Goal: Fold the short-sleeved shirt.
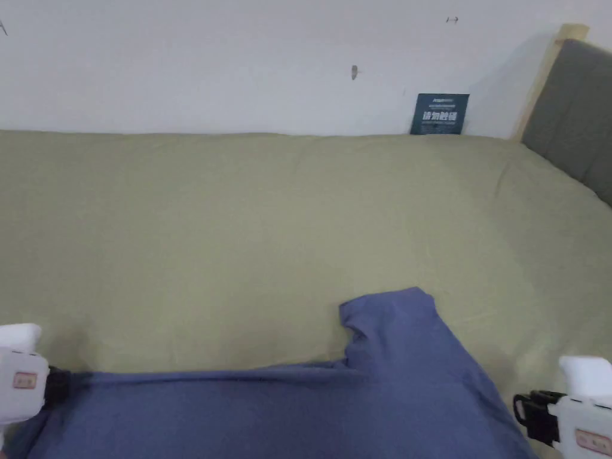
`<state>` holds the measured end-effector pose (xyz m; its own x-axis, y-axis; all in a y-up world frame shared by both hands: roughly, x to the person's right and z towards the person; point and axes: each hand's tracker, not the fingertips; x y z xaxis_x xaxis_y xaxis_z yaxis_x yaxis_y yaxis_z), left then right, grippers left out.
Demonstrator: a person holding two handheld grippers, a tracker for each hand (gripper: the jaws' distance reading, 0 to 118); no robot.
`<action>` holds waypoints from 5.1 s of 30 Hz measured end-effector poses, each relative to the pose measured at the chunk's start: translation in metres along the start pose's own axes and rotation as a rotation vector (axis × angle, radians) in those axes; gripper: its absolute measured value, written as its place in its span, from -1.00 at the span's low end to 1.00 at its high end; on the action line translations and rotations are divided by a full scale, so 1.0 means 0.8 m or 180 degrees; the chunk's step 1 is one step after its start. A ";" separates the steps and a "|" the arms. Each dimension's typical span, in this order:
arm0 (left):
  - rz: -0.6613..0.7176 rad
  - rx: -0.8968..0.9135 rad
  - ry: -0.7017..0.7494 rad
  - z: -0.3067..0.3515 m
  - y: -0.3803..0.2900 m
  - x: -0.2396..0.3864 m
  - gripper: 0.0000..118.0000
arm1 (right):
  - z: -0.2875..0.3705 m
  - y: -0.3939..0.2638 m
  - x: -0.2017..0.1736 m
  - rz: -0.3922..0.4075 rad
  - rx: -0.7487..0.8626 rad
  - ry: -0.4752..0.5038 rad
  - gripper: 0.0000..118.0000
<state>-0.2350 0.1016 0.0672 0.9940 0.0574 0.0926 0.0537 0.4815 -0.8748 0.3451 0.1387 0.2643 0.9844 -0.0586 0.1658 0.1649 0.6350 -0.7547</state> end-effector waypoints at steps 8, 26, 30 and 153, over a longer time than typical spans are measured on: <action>-0.0107 -0.0076 0.0131 -0.001 0.003 0.006 -0.83 | -0.108 0.075 -0.007 0.0145 -0.0386 0.0039 0.75; 0.0013 0.0312 -0.0093 0.113 -0.045 -0.027 -0.83 | 0.041 0.061 -0.009 0.0204 0.0084 0.0196 -0.97; 0.0016 0.0508 -0.0202 0.172 -0.088 -0.043 -0.83 | 0.112 0.030 -0.003 0.0128 0.0216 0.0375 -0.96; -0.0110 -0.0822 -0.1769 0.122 -0.224 0.241 0.87 | 0.298 -0.235 -0.152 -0.0094 0.1571 -0.0329 -1.00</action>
<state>-0.0621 0.1119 0.2882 0.7969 0.5264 0.2964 0.1754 0.2679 -0.9474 0.1800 0.2104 0.5373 0.9644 -0.0213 0.2634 0.1195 0.9242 -0.3628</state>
